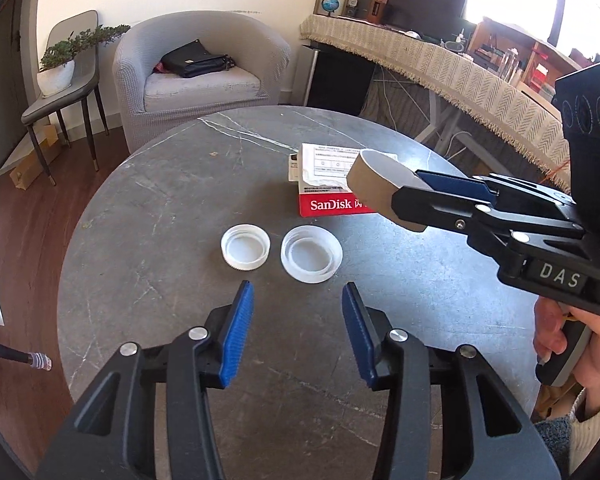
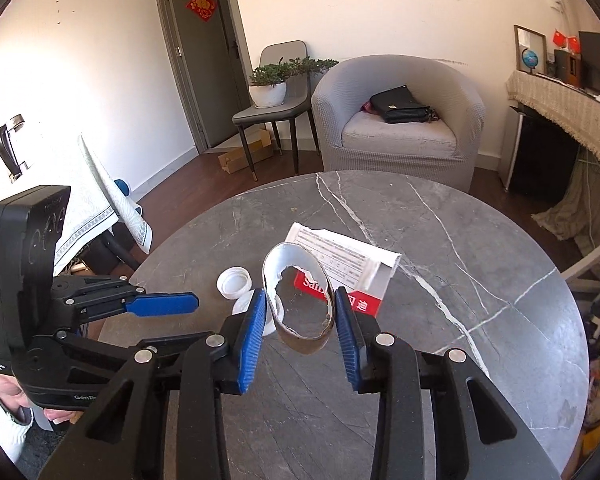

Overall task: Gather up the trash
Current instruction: 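Grasp the tape core with the right tool while the left approaches a white cap, then grasp the white bottle cap with the left tool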

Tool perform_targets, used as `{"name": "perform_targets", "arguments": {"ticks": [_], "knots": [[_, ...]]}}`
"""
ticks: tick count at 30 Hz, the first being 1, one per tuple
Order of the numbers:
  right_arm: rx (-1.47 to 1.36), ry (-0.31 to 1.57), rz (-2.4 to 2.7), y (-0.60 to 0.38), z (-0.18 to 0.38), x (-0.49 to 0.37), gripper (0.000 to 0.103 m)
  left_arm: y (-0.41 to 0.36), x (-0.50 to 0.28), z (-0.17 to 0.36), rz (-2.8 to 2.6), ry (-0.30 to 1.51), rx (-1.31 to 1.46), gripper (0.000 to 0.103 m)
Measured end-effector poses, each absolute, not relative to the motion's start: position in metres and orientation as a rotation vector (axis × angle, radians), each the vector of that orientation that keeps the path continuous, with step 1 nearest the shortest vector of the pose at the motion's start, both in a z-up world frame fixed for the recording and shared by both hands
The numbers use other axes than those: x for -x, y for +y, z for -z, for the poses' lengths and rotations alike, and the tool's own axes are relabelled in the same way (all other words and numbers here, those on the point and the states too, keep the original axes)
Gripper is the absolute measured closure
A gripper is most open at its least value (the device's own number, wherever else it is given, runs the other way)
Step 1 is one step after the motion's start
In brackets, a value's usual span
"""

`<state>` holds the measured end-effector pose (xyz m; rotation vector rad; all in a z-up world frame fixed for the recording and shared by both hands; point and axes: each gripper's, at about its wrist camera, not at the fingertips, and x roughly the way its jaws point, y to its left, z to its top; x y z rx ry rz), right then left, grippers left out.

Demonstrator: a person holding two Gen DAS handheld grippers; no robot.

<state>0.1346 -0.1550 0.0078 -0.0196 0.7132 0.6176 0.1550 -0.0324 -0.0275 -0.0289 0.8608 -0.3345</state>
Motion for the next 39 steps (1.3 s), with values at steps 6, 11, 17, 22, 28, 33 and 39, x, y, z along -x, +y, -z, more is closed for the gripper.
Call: {"name": "perform_targets", "arguments": {"ticks": [6, 11, 17, 22, 28, 33, 39], "knots": [[0.001, 0.706, -0.613, -0.176, -0.011, -0.129, 0.068, -0.047, -0.169, 0.038, 0.308, 0.891, -0.007, 0.053], [-0.004, 0.711, -0.607, -0.190, -0.008, -0.125, 0.068, -0.058, -0.179, 0.037, 0.278, 0.887, -0.017, 0.053], [0.012, 0.727, -0.593, -0.200, -0.002, -0.124, 0.068, -0.066, -0.194, 0.037, 0.224, 0.898, -0.045, 0.053], [0.030, 0.726, -0.592, -0.199, -0.003, -0.121, 0.068, -0.068, -0.194, 0.038, 0.196, 0.902, -0.071, 0.061], [0.054, 0.734, -0.599, -0.190, -0.004, -0.116, 0.068, -0.060, -0.180, 0.035, 0.210, 0.900, -0.029, 0.061], [0.070, 0.727, -0.621, -0.173, -0.011, -0.108, 0.068, -0.050, -0.160, 0.025, 0.215, 0.879, -0.025, 0.061], [0.088, 0.729, -0.670, -0.139, -0.009, -0.093, 0.068, -0.023, -0.131, 0.012, 0.194, 0.850, -0.004, 0.061]]}}
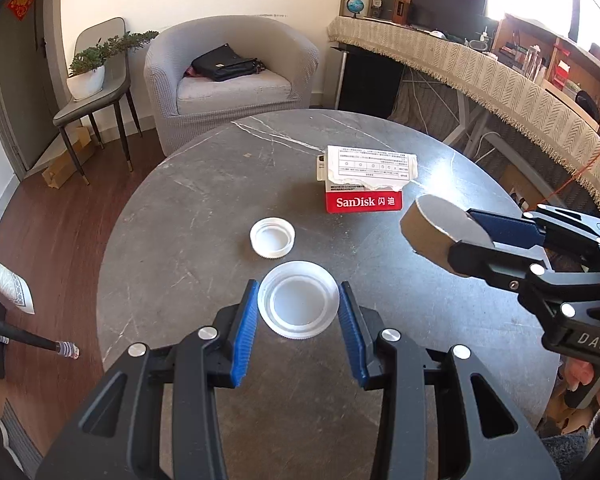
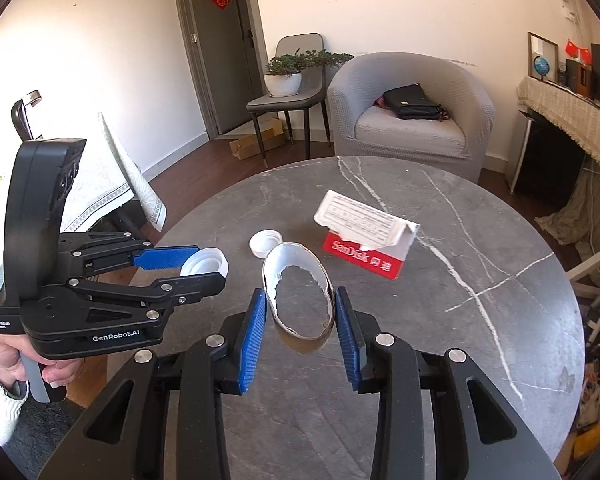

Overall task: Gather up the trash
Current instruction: 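Grasp the white bottle cap with the left tool, then lower the cap and tape core into the green bin and open both tools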

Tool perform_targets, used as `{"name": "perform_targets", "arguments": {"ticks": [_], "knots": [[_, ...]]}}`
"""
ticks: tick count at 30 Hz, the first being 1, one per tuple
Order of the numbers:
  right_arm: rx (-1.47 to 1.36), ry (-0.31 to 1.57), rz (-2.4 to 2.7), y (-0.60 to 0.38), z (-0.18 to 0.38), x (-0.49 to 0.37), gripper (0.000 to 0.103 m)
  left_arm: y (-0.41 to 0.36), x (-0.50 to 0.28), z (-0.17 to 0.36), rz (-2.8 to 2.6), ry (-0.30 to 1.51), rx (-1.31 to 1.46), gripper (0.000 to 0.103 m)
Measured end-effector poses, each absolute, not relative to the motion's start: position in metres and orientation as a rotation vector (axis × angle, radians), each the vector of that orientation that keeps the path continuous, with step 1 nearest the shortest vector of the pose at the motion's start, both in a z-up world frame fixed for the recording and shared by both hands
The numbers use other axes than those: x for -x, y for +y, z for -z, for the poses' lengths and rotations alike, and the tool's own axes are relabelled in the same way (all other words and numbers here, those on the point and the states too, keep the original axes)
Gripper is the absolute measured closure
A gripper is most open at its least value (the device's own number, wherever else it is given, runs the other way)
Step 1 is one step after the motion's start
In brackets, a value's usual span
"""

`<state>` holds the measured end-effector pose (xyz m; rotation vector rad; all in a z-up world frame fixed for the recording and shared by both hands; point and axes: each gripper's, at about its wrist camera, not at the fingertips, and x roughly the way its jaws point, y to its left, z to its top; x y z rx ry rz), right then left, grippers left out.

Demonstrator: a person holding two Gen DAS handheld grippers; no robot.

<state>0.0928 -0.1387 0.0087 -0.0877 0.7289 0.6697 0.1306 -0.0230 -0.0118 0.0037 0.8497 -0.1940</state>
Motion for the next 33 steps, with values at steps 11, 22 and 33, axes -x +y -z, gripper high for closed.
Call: {"name": "perform_targets", "arguments": {"ticks": [11, 22, 33], "knots": [[0.144, 0.722, -0.780, -0.072, -0.011, -0.050, 0.068, 0.052, -0.062, 0.015, 0.120, 0.888, 0.066, 0.061], [0.196, 0.733, -0.891, -0.016, -0.012, -0.016, 0.068, 0.109, -0.014, 0.075, 0.043, 1.053, 0.155, 0.061], [0.267, 0.778, -0.957, 0.037, -0.005, -0.003, 0.068, 0.131, 0.010, 0.133, 0.004, 1.186, 0.127, 0.061]]}}
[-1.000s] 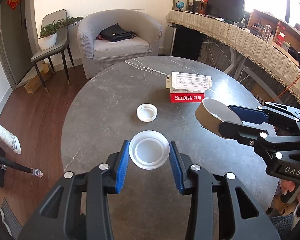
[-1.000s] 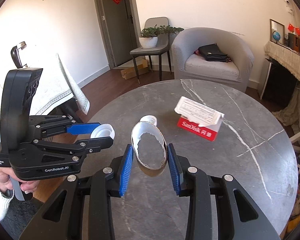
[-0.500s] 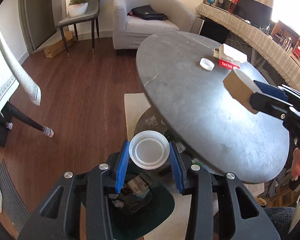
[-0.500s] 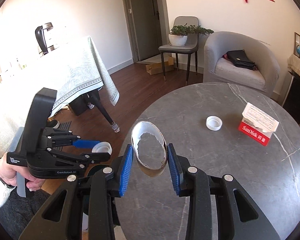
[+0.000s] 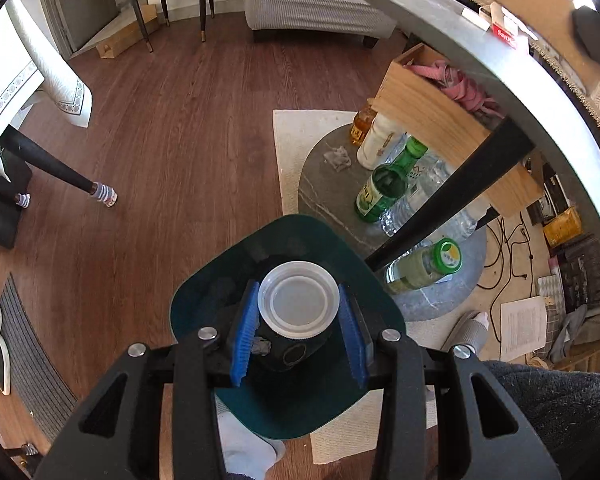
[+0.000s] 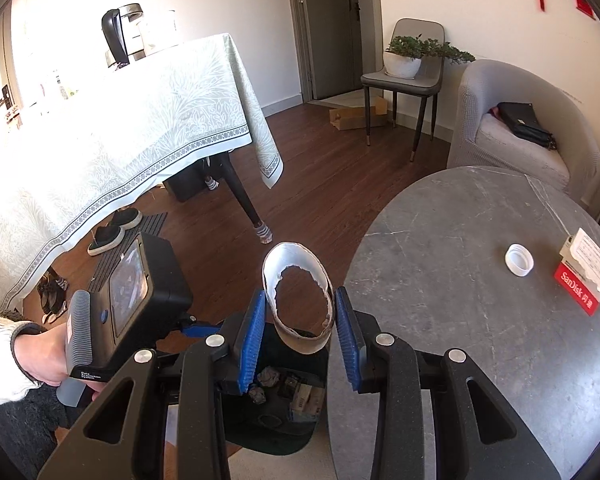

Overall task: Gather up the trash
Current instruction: 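Lower the cap and tape core into the green bin and open both tools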

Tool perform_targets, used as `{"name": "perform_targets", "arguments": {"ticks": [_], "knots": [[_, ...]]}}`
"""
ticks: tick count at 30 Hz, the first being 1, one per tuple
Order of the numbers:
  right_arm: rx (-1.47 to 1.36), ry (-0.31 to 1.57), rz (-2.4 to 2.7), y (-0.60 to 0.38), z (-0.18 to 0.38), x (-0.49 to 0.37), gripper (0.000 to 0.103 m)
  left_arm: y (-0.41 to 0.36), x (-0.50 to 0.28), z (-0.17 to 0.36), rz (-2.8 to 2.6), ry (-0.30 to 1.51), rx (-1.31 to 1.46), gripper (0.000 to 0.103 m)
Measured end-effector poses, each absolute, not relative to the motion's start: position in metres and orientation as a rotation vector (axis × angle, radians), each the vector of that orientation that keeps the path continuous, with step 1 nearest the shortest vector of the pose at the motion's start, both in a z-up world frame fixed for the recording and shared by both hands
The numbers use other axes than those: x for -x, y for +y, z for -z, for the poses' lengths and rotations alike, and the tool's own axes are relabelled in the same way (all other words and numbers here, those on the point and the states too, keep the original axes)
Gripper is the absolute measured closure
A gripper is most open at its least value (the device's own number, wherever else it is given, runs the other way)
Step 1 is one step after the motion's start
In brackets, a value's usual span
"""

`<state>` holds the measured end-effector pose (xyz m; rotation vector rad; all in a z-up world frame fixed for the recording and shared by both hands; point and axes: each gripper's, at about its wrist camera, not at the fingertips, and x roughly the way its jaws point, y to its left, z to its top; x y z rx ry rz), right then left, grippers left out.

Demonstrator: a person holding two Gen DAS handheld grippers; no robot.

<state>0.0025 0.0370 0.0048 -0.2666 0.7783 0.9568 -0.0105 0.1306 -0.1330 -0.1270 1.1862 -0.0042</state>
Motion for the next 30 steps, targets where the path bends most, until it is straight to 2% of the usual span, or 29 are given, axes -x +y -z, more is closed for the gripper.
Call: {"name": "perform_targets", "arguments": {"ticks": [5, 8, 14, 25, 30], "knots": [[0.293, 0.800, -0.972, 0.059, 0.002, 0.000, 0.068, 0.145, 0.015, 0.147, -0.022, 1.223, 0.142, 0.061], [0.316, 0.825, -0.972, 0.075, 0.009, 0.000, 0.068, 0.153, 0.018, 0.154, -0.010, 1.240, 0.144, 0.054], [0.396, 0.869, -0.984, 0.103, 0.031, 0.010, 0.068, 0.166, 0.030, 0.156, -0.021, 1.228, 0.139, 0.054], [0.507, 0.953, -1.009, 0.144, 0.071, 0.026, 0.068, 0.215, 0.049, 0.110, -0.092, 1.061, 0.253, 0.056], [0.568, 1.016, -1.006, 0.156, 0.094, 0.030, 0.068, 0.229, 0.050, 0.085, -0.112, 0.989, 0.289, 0.063]]}}
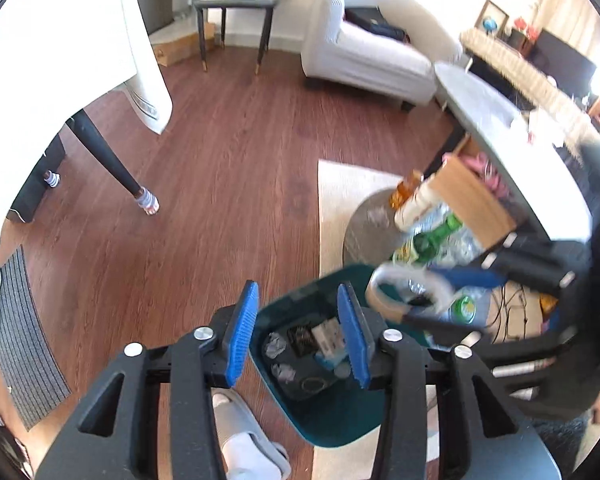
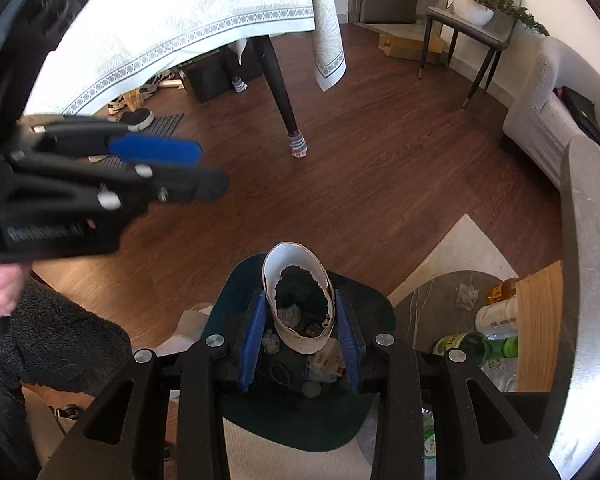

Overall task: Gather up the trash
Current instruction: 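Lower the cap and tape core into the green bin and open both tools, then move both tools back over the table toward the remaining cap and SanDisk box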

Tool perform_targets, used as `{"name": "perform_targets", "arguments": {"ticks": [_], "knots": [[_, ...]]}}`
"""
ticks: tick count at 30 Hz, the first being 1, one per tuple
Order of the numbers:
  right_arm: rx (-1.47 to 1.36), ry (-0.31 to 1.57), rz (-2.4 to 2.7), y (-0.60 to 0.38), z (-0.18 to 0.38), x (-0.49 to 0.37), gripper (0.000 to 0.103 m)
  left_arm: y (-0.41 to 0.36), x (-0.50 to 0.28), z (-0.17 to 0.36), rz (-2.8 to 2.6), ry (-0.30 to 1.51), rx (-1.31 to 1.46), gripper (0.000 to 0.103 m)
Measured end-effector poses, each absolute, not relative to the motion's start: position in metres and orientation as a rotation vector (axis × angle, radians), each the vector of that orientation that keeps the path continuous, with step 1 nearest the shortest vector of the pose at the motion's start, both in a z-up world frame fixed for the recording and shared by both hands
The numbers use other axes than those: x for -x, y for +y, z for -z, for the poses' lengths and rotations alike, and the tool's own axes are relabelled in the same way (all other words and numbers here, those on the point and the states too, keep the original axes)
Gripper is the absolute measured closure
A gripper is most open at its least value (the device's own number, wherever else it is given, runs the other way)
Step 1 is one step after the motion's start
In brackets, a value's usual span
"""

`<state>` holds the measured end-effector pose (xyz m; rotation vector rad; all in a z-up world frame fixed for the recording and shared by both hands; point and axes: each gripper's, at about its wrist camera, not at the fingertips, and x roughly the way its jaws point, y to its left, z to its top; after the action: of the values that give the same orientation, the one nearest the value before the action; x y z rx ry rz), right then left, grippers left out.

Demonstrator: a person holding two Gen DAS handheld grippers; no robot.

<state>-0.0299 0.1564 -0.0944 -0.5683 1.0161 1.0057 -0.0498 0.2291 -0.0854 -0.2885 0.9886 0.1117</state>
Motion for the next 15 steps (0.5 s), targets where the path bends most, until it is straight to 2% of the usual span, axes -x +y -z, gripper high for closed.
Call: {"name": "perform_targets", "arguments": {"ticks": [6, 13, 15], "knots": [[0.616, 1.095, -0.989, 0.163, 0.120, 0.027, 0.068, 0.236, 0.045, 0.054, -0.104, 0.909, 0.343, 0.069], [0.698, 1.134, -0.964, 0.159, 0.141, 0.037, 0.065, 0.234, 0.042, 0.023, -0.096, 0.840, 0.359, 0.070], [0.715, 1.140, -0.952, 0.155, 0.143, 0.040, 0.048, 0.230, 0.039, 0.019, -0.099, 0.836, 0.348, 0.070]]}}
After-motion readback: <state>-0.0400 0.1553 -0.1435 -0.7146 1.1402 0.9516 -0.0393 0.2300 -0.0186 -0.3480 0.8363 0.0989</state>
